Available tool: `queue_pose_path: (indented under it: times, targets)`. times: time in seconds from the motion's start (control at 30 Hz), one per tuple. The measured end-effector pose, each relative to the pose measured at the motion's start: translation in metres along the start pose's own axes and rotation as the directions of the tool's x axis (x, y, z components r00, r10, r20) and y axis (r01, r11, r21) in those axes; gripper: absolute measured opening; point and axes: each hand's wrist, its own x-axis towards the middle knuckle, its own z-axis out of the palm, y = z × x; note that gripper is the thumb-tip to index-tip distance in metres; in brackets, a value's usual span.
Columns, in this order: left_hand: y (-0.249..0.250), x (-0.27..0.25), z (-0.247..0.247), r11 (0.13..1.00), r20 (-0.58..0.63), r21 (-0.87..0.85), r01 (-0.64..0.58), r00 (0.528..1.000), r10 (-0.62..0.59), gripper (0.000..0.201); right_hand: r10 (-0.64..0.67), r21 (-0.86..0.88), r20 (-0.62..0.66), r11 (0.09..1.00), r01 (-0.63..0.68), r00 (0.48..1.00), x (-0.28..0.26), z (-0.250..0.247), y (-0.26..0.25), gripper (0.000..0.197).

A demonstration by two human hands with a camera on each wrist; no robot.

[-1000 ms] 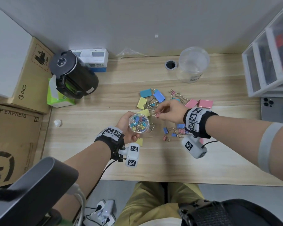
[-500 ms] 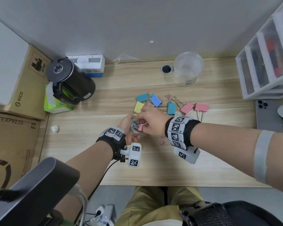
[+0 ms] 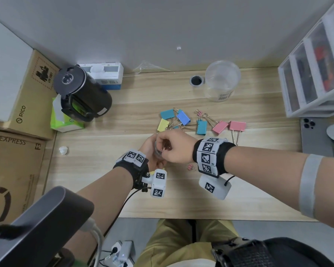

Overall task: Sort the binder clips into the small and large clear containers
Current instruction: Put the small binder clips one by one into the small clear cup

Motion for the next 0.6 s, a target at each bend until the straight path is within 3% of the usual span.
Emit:
queue_pose_path:
  times: [0.23, 0.33, 0.4, 0.47, 0.53, 0.6]
  targets:
    - [0.001, -0.002, -0.008, 0.992, 0.065, 0.114, 0.059, 0.996, -0.066, 0.035, 0.085, 0.107, -0.055, 0.991, -0.079, 0.995, 0.002, -0.005, 0.007, 0.019]
    - [0.001, -0.003, -0.013, 0.988, 0.102, 0.129, 0.085, 0.99, -0.098, 0.042, 0.127, 0.219, -0.186, 0.972, -0.085, 0.974, 0.004, -0.013, 0.019, 0.029]
    - [0.001, -0.006, -0.014, 0.987, 0.123, 0.134, 0.093, 0.986, -0.109, 0.047, 0.179, 0.245, -0.31, 0.964, -0.103, 0.934, 0.006, -0.021, 0.031, 0.032]
    - [-0.001, -0.008, -0.017, 0.985, 0.127, 0.142, 0.103, 0.984, -0.121, 0.048, 0.239, 0.254, -0.333, 0.954, -0.158, 0.912, 0.005, -0.028, 0.048, 0.032]
    - [-0.002, -0.007, -0.02, 0.983, 0.126, 0.144, 0.11, 0.984, -0.128, 0.048, 0.268, 0.126, -0.26, 0.962, -0.243, 0.928, 0.0, -0.032, 0.067, 0.03]
    - [-0.004, -0.007, -0.022, 0.982, 0.123, 0.147, 0.115, 0.983, -0.134, 0.049, 0.292, -0.149, -0.151, 0.938, -0.313, 0.945, -0.007, -0.03, 0.084, 0.026]
